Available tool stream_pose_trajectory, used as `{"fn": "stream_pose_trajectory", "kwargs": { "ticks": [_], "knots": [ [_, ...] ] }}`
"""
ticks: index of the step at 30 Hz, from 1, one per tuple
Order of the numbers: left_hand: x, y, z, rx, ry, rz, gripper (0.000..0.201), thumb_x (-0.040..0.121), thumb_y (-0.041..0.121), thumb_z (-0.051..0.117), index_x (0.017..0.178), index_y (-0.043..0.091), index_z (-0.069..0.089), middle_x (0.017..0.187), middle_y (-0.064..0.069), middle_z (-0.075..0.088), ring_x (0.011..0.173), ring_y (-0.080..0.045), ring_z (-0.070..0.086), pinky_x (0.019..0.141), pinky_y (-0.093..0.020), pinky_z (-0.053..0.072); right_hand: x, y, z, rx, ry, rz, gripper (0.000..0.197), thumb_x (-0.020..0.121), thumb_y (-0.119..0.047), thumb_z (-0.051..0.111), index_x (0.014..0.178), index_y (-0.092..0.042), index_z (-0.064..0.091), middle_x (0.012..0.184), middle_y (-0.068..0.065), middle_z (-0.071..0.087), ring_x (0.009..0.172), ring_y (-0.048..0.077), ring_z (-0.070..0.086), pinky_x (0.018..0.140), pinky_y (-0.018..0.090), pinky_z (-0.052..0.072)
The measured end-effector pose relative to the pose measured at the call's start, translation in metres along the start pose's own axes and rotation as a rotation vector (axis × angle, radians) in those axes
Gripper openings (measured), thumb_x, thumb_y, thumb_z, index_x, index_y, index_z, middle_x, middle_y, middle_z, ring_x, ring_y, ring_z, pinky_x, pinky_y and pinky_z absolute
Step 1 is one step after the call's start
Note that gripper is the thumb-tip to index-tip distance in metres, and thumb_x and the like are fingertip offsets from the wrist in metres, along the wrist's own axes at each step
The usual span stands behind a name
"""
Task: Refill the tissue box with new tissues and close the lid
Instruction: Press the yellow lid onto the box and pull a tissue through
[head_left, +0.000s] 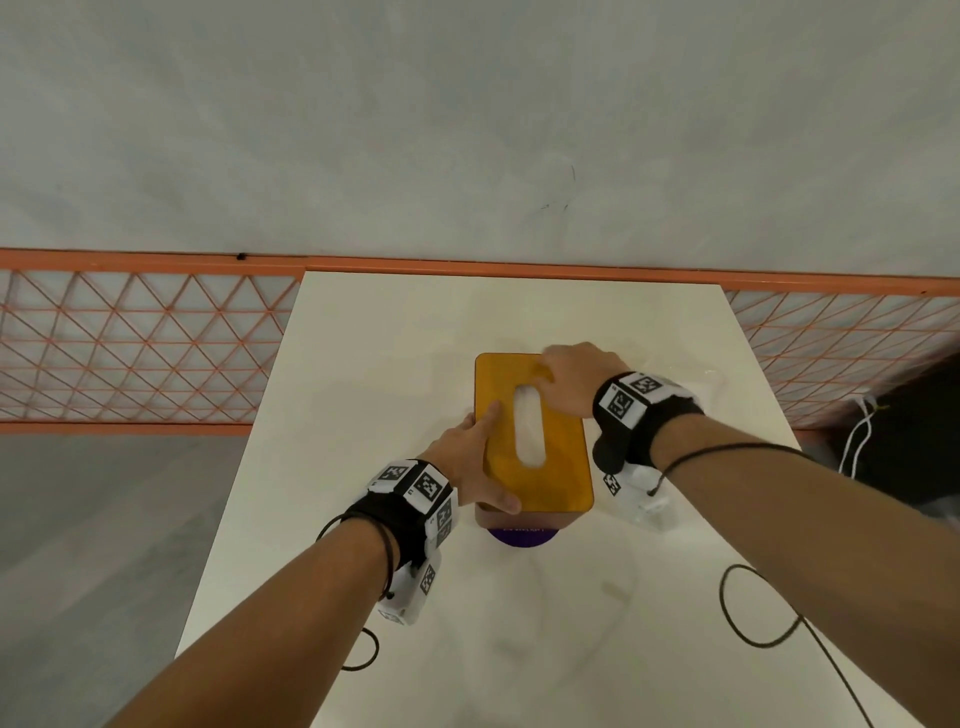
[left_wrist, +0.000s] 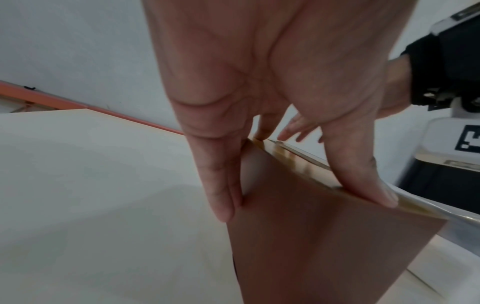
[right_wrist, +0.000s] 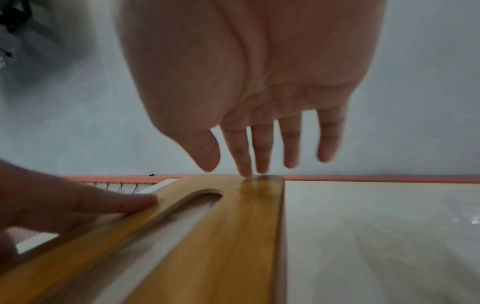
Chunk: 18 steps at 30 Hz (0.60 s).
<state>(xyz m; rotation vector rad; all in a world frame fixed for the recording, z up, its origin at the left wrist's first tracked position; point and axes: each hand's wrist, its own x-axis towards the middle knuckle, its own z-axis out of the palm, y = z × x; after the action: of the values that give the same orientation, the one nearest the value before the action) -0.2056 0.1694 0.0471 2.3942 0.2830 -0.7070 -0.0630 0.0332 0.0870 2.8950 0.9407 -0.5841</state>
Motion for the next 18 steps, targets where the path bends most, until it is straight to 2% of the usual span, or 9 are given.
{"fn": "stream_pose_trajectory", "kwargs": {
  "ticks": [2, 3, 4, 8, 11, 13, 14, 16, 18],
  "knots": [
    [0.0, 0.0, 0.0, 0.001, -0.002, 0.001, 0.136, 0.06, 0.049, 0.085, 0.151, 0.031, -0.014, 0.163, -0.007, 0.01, 0.144, -0.034, 0.027, 0.114, -0.05, 0.033, 0.003, -0.017, 0.002, -0.013, -0.021, -0.119, 0.054, 0.096, -0.046, 0.033, 0.148, -0.031, 0.032, 0.159, -0.008, 0.028, 0.139, 0.029, 0.036, 0.11, 0.053, 0.032],
    [0.001, 0.0, 0.0, 0.002, 0.002, 0.005, 0.137, 0.059, 0.049, 0.085, 0.151, 0.032, -0.014, 0.163, -0.007, 0.012, 0.143, -0.034, 0.029, 0.114, -0.05, 0.034, 0.005, -0.027, 0.004, -0.024, -0.036, -0.152, 0.055, 0.096, -0.046, 0.03, 0.15, -0.034, 0.027, 0.161, -0.013, 0.022, 0.141, 0.028, 0.033, 0.112, 0.053, 0.03],
    [0.001, 0.0, 0.0, 0.002, 0.009, 0.012, 0.137, 0.058, 0.05, 0.085, 0.152, 0.033, -0.013, 0.162, -0.008, 0.016, 0.142, -0.035, 0.031, 0.113, -0.051, 0.036, 0.007, -0.034, 0.007, -0.03, -0.04, -0.163, 0.054, 0.097, -0.046, 0.027, 0.149, -0.035, 0.027, 0.16, -0.015, 0.023, 0.14, 0.028, 0.035, 0.111, 0.053, 0.03],
    [0.002, 0.001, -0.002, 0.017, 0.037, 0.04, 0.138, 0.05, 0.054, 0.086, 0.15, 0.039, -0.007, 0.157, -0.009, 0.03, 0.136, -0.036, 0.04, 0.107, -0.053, 0.042, 0.015, -0.043, 0.008, -0.052, 0.011, -0.136, 0.048, 0.096, -0.042, 0.021, 0.132, -0.03, 0.05, 0.142, -0.007, 0.055, 0.119, 0.029, 0.055, 0.101, 0.048, 0.036],
    [0.001, 0.002, -0.002, 0.037, 0.027, 0.037, 0.137, 0.052, 0.053, 0.086, 0.15, 0.037, -0.008, 0.157, -0.011, 0.028, 0.138, -0.037, 0.038, 0.108, -0.053, 0.041, 0.018, -0.044, 0.004, -0.099, 0.023, -0.117, 0.05, 0.097, -0.043, 0.021, 0.132, -0.031, 0.054, 0.134, -0.002, 0.062, 0.115, 0.03, 0.056, 0.1, 0.046, 0.035],
    [0.0, 0.002, -0.003, 0.027, 0.018, 0.032, 0.136, 0.055, 0.053, 0.086, 0.151, 0.036, -0.009, 0.159, -0.01, 0.025, 0.14, -0.036, 0.035, 0.109, -0.051, 0.039, 0.017, -0.045, 0.001, -0.105, -0.012, -0.124, 0.049, 0.097, -0.044, 0.022, 0.136, -0.031, 0.049, 0.137, 0.001, 0.059, 0.118, 0.031, 0.054, 0.101, 0.047, 0.035],
    [-0.001, 0.002, -0.002, 0.013, 0.019, 0.029, 0.135, 0.056, 0.051, 0.086, 0.151, 0.035, -0.009, 0.16, -0.01, 0.023, 0.14, -0.035, 0.034, 0.11, -0.051, 0.038, 0.016, -0.043, 0.001, -0.098, -0.037, -0.135, 0.048, 0.097, -0.044, 0.024, 0.139, -0.032, 0.044, 0.142, 0.001, 0.055, 0.122, 0.032, 0.051, 0.102, 0.048, 0.034],
    [-0.005, 0.0, -0.001, -0.068, 0.022, 0.03, 0.131, 0.061, 0.043, 0.087, 0.152, 0.034, -0.007, 0.159, -0.007, 0.024, 0.14, -0.034, 0.035, 0.11, -0.047, 0.038, 0.011, -0.034, 0.002, -0.055, -0.095, -0.151, 0.051, 0.097, -0.043, 0.032, 0.147, -0.037, 0.031, 0.156, -0.006, 0.035, 0.135, 0.035, 0.037, 0.107, 0.052, 0.03],
    [-0.01, -0.006, 0.003, -0.18, 0.053, 0.05, 0.122, 0.066, 0.038, 0.086, 0.152, 0.035, 0.001, 0.154, -0.007, 0.033, 0.134, -0.033, 0.042, 0.104, -0.042, 0.041, 0.0, -0.019, 0.01, 0.055, -0.058, -0.1, 0.054, 0.096, -0.039, 0.039, 0.148, -0.04, 0.026, 0.162, -0.012, 0.016, 0.143, 0.037, 0.021, 0.112, 0.056, 0.024]
  ]
}}
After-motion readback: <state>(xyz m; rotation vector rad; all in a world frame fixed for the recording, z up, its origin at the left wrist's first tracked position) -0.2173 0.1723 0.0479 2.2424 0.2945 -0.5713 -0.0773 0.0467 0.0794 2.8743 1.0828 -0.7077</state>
